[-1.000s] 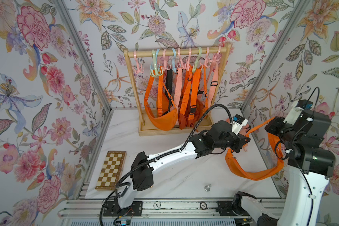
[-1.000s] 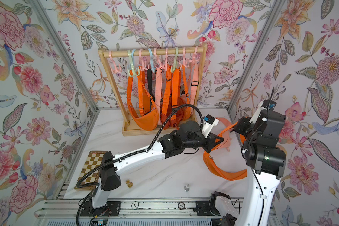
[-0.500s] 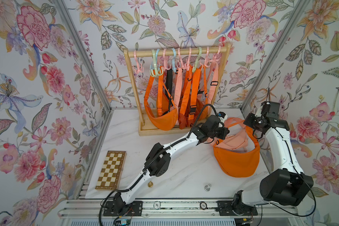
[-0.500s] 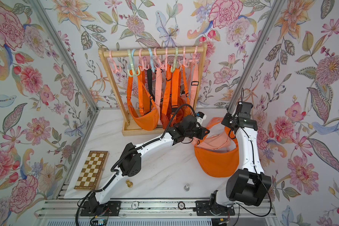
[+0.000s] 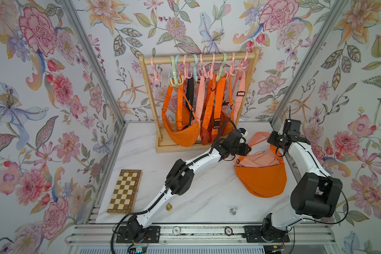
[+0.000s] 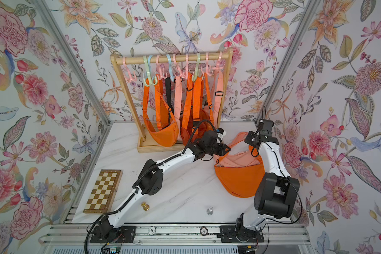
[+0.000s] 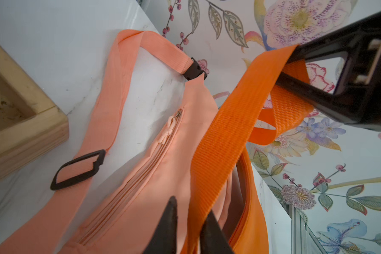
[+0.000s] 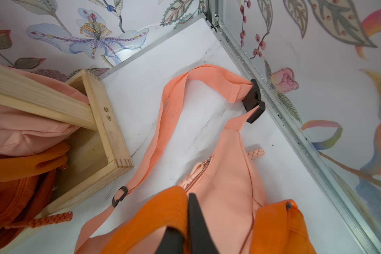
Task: Take the bag off the hook
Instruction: Place the bag at the center of the board.
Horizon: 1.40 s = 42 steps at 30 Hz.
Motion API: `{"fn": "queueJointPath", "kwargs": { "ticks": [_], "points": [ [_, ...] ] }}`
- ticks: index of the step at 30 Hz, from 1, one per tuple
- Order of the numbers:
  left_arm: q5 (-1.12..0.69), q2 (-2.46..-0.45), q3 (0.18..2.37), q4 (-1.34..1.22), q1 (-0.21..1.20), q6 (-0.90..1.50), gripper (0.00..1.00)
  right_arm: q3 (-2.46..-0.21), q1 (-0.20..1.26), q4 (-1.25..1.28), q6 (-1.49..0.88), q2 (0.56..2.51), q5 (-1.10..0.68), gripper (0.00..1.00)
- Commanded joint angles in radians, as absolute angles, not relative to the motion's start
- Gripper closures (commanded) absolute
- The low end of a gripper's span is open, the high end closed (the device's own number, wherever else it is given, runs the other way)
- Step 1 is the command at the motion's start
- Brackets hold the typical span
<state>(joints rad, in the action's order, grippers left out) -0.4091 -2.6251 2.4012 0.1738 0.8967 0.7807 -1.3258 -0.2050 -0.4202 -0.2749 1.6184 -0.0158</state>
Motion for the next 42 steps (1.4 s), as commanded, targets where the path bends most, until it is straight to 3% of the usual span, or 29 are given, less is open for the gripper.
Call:
{"fn": "queueJointPath", "kwargs": {
  "ticks": [1, 4, 10, 14, 16, 17, 22, 28, 33, 35, 38, 42],
  "points": [
    [-0.395, -2.629, 2.417, 0.2, 0.874, 0.788, 0.62, -1.363, -0.196, -0.374, -0.284, 1.641, 0.025, 0.77],
    [-0.387, -2.603, 2.41, 0.199, 0.871, 0.78, 0.48, -1.39, -0.195, -0.397, -0.29, 1.645, 0.036, 0.61],
    [-0.349, -2.502, 2.353, 0.213, 0.871, 0.751, 0.24, -1.413, -0.186, -0.437, -0.29, 1.589, 0.053, 0.43],
    [-0.291, -2.372, 2.237, 0.205, 0.873, 0.727, 0.15, -1.391, -0.175, -0.461, -0.296, 1.509, 0.048, 0.37],
    [-0.264, -2.3, 2.155, 0.184, 0.873, 0.716, 0.13, -1.37, -0.173, -0.467, -0.309, 1.462, 0.049, 0.24],
    [-0.25, -2.266, 2.11, 0.17, 0.873, 0.714, 0.12, -1.364, -0.171, -0.473, -0.312, 1.44, 0.048, 0.23],
    [-0.226, -2.106, 1.946, 0.104, 0.873, 0.709, 0.12, -1.375, -0.137, -0.521, -0.298, 1.341, 0.073, 0.27],
    [-0.178, -1.927, 1.823, 0.082, 0.873, 0.652, 0.17, -1.47, 0.062, -0.536, -0.22, 1.283, 0.139, 0.37],
    [-0.035, -1.763, 1.743, 0.138, 0.872, 0.551, 0.44, -1.555, 0.243, -0.496, -0.167, 1.305, 0.083, 0.51],
    [0.043, -1.706, 1.725, 0.175, 0.871, 0.506, 0.5, -1.591, 0.333, -0.465, -0.13, 1.335, 0.068, 0.55],
    [0.175, -1.621, 1.688, 0.224, 0.865, 0.462, 0.49, -1.656, 0.465, -0.421, -0.049, 1.402, 0.044, 0.58],
    [0.232, -1.483, 1.583, 0.217, 0.814, 0.462, 0.28, -1.729, 0.593, -0.345, 0.041, 1.497, 0.015, 0.53]
  ]
}}
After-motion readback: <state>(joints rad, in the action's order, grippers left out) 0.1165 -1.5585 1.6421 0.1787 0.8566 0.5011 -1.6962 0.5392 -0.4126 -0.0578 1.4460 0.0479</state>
